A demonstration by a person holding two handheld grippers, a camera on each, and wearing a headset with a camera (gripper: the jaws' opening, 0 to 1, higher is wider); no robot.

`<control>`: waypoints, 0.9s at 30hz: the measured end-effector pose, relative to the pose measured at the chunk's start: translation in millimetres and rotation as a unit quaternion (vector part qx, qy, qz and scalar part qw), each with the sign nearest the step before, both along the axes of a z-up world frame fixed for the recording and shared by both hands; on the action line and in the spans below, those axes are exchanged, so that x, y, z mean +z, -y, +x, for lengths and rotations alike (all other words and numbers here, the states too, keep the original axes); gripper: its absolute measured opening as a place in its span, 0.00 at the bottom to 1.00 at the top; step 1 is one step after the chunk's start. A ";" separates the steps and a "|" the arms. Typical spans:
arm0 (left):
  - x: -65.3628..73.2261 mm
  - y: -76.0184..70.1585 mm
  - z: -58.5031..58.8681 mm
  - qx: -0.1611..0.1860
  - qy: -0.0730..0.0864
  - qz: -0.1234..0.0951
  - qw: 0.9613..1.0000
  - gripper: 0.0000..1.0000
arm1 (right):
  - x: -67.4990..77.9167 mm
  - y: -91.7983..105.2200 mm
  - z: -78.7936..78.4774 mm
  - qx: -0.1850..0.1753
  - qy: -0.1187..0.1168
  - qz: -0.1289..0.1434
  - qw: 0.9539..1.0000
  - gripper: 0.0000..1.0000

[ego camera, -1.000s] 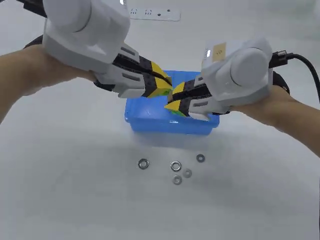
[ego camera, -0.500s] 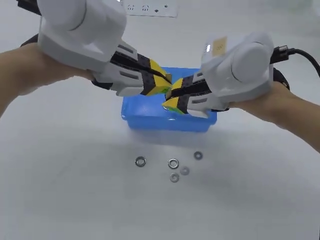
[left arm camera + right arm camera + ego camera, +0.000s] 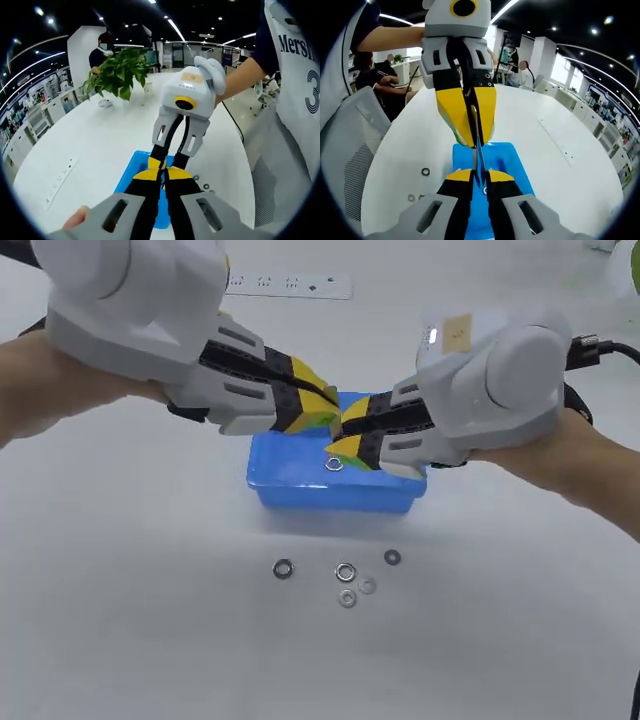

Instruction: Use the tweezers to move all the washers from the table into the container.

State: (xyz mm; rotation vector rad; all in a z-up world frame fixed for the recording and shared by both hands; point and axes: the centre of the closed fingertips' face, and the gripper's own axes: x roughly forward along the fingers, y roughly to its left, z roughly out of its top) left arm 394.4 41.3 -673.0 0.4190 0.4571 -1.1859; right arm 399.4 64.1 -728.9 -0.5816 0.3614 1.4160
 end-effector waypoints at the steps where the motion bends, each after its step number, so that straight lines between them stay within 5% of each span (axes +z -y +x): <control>1: 2.5 0.5 -2.8 -0.001 0.000 0.000 1.000 0.07 | 3.3 0.5 -4.2 0.003 0.003 0.000 1.000 0.11; 13: 25.6 12.3 -56.1 -0.014 0.007 -0.001 1.000 0.07 | 23.1 8.7 -49.8 0.020 0.023 -0.002 1.000 0.10; 27: 9.5 22.1 -100.7 -0.015 -0.014 -0.001 1.000 0.07 | 5.4 18.7 -96.5 0.021 0.008 -0.010 1.000 0.10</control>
